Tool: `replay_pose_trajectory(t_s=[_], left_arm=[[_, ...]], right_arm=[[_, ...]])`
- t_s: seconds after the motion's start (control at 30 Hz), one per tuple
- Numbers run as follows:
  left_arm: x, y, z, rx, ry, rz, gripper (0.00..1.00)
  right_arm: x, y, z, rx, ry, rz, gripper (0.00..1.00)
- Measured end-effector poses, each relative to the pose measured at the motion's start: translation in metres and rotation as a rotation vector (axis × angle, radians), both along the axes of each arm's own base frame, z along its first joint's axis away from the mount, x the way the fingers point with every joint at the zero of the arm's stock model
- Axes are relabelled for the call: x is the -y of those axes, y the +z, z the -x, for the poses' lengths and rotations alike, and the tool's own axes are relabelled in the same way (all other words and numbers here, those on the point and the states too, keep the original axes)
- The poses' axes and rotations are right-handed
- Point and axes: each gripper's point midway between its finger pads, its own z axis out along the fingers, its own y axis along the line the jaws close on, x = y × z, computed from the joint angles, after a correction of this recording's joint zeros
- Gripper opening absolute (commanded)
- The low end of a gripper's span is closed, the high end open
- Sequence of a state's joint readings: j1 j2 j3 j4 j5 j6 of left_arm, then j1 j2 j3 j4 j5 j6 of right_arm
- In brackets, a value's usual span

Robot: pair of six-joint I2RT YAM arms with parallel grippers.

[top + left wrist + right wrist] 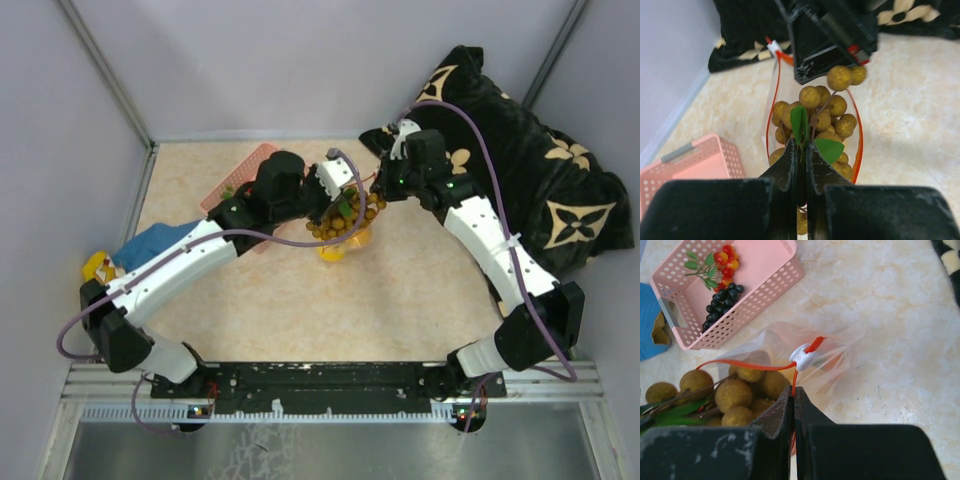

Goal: Place the food in the zip-top bag and seal the zipper
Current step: Place the fake fruit in the zipper food storage bag.

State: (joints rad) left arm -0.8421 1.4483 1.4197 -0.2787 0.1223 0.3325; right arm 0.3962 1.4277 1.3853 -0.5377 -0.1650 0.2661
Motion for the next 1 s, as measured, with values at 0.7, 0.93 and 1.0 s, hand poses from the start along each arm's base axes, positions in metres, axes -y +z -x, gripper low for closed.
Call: replay_pose_trajectory(t_s=[0.7,0.93,1.0], left_arm=[[-0.037,-0.013,-0.053,-0.085,0.453,-0.055,0.0],[-0.025,-0.019,-0.042,-0.109,0.365,-0.054,0.0],[-0.02,-0.02,-0.037,-0.108,0.339,-0.06,0.0]], right_arm=[[-0.01,0.002,0.006,-0.009,0.057,-0.037,0.0],[-0.012,0.0,0.005,-0.014,0.049,-0.053,0.0],[-0.012,0.001,0.006,-0.016,0.048,-0.061,0.0]])
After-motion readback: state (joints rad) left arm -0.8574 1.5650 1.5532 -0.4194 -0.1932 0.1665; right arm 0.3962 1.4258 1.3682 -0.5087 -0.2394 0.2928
